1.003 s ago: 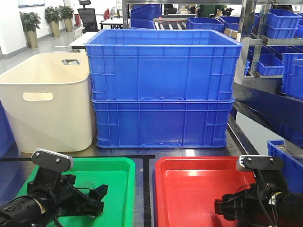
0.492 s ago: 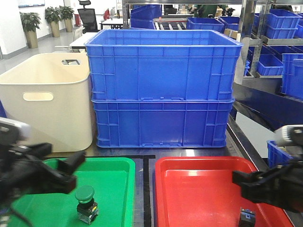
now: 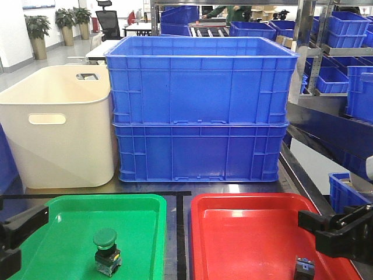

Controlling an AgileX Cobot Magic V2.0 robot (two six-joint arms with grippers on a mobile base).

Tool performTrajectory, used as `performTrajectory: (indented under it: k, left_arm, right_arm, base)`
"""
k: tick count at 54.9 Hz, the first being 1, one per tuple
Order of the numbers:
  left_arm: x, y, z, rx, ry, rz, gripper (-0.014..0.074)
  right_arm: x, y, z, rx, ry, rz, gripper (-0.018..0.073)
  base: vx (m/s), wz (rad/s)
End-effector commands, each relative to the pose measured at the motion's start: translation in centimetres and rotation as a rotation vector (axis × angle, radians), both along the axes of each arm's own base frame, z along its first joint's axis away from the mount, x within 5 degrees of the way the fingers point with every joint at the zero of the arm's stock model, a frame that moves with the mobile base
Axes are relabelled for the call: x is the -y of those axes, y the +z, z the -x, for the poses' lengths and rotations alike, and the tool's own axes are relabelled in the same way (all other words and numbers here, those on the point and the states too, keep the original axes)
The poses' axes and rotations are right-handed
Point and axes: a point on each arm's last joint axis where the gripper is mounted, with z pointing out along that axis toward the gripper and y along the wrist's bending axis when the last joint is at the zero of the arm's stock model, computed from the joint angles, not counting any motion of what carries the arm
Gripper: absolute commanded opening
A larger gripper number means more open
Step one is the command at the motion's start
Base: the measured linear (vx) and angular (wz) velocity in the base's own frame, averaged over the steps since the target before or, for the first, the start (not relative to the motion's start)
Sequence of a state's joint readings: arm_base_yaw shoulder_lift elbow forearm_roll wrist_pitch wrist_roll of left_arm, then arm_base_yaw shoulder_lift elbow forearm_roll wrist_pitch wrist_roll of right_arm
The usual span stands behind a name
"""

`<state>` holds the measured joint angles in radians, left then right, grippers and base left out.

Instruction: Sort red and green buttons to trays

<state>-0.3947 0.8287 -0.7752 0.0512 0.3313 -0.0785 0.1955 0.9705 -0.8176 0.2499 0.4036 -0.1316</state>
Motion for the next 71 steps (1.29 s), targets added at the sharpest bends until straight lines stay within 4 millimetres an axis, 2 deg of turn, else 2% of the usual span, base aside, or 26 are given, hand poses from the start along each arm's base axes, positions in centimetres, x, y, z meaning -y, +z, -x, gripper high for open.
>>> performTrajectory:
  k: [1, 22, 30, 36, 40, 48, 60, 64, 71]
  left_arm:
    - [0.1, 1.7, 0.1, 0.087, -0.006, 0.052, 0.0566]
    - [0.1, 1.5, 0.0, 0.072, -0.005, 0.032, 0.0565]
    - [-1.4, 0.6, 1.4, 0.096, 0.043, 0.011, 0.0556]
    - [-3.3, -1.2, 3.4, 0.131, 0.13, 0.055, 0.0503]
    - [-4.5, -3.1, 4.9, 0.175, 0.196, 0.062, 0.0442]
    - [-5.8, -7.3, 7.4, 0.276, 0.287, 0.085, 0.0278]
    - [-6.4, -14.1, 9.9, 0.361, 0.342, 0.094, -0.0001]
    - [-6.4, -15.1, 10.4, 0.362, 0.353, 0.093, -0.0008]
    - [-6.5, -15.3, 10.6, 0.342, 0.354, 0.086, -0.0007]
  right_arm:
    - [0.1, 2.0, 0.0, 0.115, -0.014, -0.021, 0.0553]
    - [0.1, 2.0, 0.0, 0.115, -0.014, -0.021, 0.0553]
    - [0.1, 2.0, 0.0, 0.115, -0.014, -0.021, 0.0553]
    - [0.1, 2.0, 0.0, 0.115, -0.014, -0.021, 0.0553]
    - [0.1, 2.0, 0.0, 0.115, -0.014, -0.021, 0.0553]
    - [0.1, 2.0, 0.0, 0.116, -0.014, -0.024, 0.0553]
    - [0.1, 2.0, 0.0, 0.116, -0.014, -0.024, 0.0553]
    - [0.1, 2.0, 0.0, 0.116, -0.014, -0.024, 0.0553]
    - [0.1, 2.0, 0.0, 0.117, -0.015, -0.025, 0.0553]
  base:
    - [0.0, 0.0]
    - [0.0, 0.0]
    - [0.0, 0.0]
    - [0.0, 0.0]
    - [0.0, 0.0]
    - [0.0, 0.0]
    - [0.0, 0.0]
    - [0.0, 0.0]
    - [0.0, 0.0]
